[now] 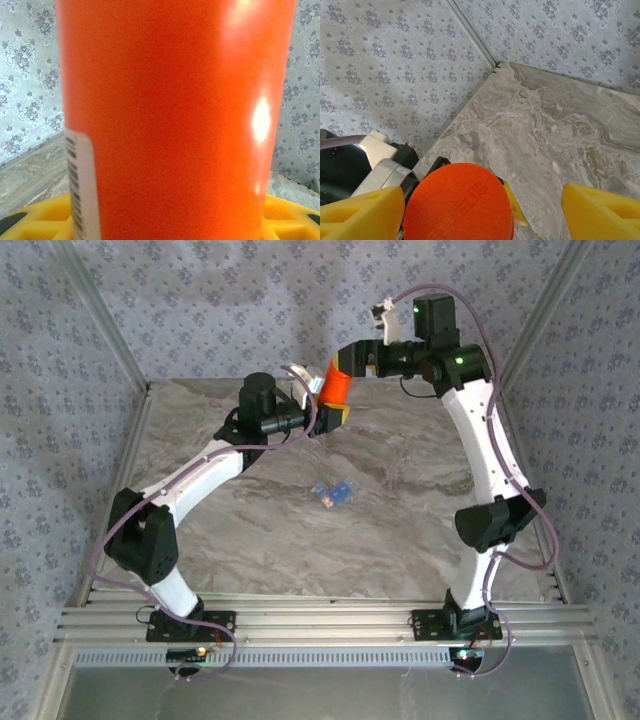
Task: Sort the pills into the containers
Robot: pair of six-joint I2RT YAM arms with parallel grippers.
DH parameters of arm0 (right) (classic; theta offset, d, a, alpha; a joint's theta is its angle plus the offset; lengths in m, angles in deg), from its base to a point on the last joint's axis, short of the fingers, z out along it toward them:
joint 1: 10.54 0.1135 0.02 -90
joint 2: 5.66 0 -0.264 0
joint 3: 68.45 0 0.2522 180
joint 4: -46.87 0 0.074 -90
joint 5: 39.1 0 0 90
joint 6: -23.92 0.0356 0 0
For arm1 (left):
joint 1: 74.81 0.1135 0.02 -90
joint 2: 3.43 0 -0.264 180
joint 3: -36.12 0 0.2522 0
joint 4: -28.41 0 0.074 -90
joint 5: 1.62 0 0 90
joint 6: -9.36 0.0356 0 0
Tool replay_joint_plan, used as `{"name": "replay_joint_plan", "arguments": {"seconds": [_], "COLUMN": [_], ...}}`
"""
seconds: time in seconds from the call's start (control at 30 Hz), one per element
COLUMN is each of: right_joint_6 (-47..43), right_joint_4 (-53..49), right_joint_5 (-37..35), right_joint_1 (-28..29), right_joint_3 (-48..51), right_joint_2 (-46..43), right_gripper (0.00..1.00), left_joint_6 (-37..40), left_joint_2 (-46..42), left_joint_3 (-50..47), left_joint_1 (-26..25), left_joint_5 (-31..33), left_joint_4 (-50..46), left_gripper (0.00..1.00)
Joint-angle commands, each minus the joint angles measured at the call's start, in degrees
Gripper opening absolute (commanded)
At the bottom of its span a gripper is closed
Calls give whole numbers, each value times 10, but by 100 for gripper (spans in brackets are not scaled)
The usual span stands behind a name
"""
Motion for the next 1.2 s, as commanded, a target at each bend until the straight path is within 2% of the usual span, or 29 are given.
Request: {"name": "replay_joint_plan", "arguments": {"seconds": [0.0,0.2,0.27,0.37,0.47,0.73,0.83,0.97,1.17], "right_joint_6": [-13,-12,-8,3,18,128,165,192,199], "right_joint_4": [-11,-16,-15,-12,-6,31,59,87,94], "right_joint_5": [5,6,5,-6,-53,-262,-299,-293,-246], "right_joint_1": [4,6,6,11,26,94,113,114,84], "right_joint_3": [-20,-18,-14,-2,27,132,161,178,134], "right_joint_2": [6,8,7,0,-15,-76,-92,-102,-90], "right_gripper": [80,60,57,56,56,56,56,57,64], "left_joint_6": [-3,-3,-3,-3,-3,6,7,8,9], "left_joint_2": [-18,-16,-16,-15,-13,-9,-7,-7,-6], "left_joint_3": [15,17,17,18,19,22,22,20,19], "left_joint_1": [2,2,2,2,2,2,2,2,2], "left_joint_5": [-13,-12,-12,-9,-3,13,16,18,18], "left_joint_4": [9,10,10,12,15,18,19,20,20], "left_gripper": [0,0,0,0,0,0,0,0,0]}}
